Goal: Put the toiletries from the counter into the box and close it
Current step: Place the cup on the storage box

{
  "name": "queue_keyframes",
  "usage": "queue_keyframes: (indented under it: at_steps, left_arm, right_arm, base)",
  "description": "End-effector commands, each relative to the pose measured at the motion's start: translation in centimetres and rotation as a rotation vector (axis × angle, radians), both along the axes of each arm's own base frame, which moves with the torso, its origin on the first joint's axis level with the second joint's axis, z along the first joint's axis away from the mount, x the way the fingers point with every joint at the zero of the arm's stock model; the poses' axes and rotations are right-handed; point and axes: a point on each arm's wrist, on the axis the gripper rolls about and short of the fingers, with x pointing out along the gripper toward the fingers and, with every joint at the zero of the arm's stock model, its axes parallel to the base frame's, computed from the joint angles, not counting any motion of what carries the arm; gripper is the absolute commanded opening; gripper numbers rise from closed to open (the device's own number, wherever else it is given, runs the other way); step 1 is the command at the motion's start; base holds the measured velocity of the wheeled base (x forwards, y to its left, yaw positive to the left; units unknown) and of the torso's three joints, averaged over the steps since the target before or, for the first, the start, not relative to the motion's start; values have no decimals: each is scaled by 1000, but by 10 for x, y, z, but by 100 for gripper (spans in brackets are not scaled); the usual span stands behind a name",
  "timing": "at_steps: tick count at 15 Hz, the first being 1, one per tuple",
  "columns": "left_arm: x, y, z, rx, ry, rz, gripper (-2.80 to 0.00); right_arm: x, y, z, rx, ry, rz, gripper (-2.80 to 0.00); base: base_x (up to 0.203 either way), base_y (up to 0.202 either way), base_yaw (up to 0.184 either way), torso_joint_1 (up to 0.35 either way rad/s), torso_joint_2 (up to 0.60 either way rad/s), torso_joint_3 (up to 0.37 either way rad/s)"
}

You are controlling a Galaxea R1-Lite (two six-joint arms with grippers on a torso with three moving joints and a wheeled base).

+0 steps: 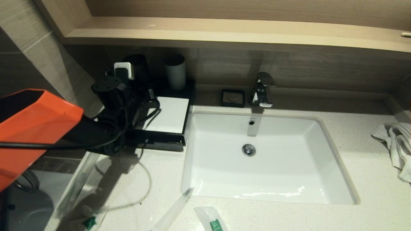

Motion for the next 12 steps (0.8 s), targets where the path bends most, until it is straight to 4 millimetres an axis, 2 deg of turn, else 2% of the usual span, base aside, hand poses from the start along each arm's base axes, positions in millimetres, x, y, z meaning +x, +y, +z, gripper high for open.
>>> queue_keyframes:
  at_steps: [1, 12]
  left_arm:
    - [6, -1, -1, -2, -6, 2, -280]
    - [22, -5, -5, -5, -19, 2, -280]
  right_arm:
    - [0, 0, 0, 0, 0, 1, -280]
    - [0, 0, 0, 0, 0, 1, -280]
  base:
    - [0, 0, 0, 0, 0, 0]
    - [0, 0, 0, 0, 0, 0]
